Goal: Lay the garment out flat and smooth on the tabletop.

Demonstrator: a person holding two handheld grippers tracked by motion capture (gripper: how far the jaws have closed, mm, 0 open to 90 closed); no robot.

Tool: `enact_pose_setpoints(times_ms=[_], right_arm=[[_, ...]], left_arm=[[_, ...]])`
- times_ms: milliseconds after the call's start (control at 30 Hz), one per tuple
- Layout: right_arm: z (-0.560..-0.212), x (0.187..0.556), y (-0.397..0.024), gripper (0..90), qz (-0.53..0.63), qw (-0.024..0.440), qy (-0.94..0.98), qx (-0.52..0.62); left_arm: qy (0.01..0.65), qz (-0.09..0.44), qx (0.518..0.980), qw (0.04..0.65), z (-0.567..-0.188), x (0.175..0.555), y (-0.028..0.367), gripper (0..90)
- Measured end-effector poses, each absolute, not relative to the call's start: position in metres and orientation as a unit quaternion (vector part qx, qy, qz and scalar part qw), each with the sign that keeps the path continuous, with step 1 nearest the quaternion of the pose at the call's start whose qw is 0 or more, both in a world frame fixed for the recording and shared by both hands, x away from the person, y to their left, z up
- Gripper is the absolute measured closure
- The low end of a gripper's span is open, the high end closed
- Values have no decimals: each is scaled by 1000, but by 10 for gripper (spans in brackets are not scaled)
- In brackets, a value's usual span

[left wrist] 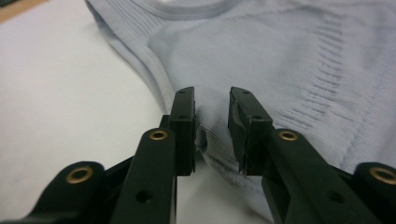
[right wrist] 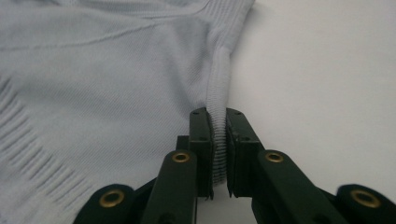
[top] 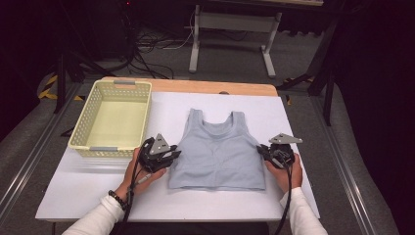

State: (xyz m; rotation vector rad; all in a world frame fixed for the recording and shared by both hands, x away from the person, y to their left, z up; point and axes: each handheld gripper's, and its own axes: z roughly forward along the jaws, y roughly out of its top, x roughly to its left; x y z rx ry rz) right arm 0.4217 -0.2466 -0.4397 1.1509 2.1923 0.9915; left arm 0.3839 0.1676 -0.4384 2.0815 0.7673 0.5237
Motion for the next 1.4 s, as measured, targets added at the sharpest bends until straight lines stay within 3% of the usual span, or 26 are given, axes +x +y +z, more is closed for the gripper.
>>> enact_pose_setpoints(times_ms=[167, 400, 567, 667, 767, 1033, 1400], right_arm=[[-439, 421, -255, 834, 347, 267, 787, 435], [-443, 422, -259, 820, 351, 269, 781, 440], [-445, 423, -259, 807, 354, 264, 780, 443], [-446, 423, -259, 797, 351, 264, 782, 442], [-446, 423, -259, 794, 353, 263, 781, 443], [-443, 419, -260, 799, 358, 271, 778, 440], [-439, 415, -258, 760, 362, 287, 771, 439]], left_arm=[[314, 217, 827, 413, -439, 385, 169, 709], [315, 189, 851, 376, -452, 394, 160, 634], [324, 183, 857, 356, -461, 404, 153, 639], [322, 185, 857, 358, -462, 407, 149, 678], [314, 199, 860, 349, -460, 407, 144, 803], [309, 265, 826, 391, -427, 387, 155, 886], [312, 255, 812, 421, -416, 382, 162, 882]])
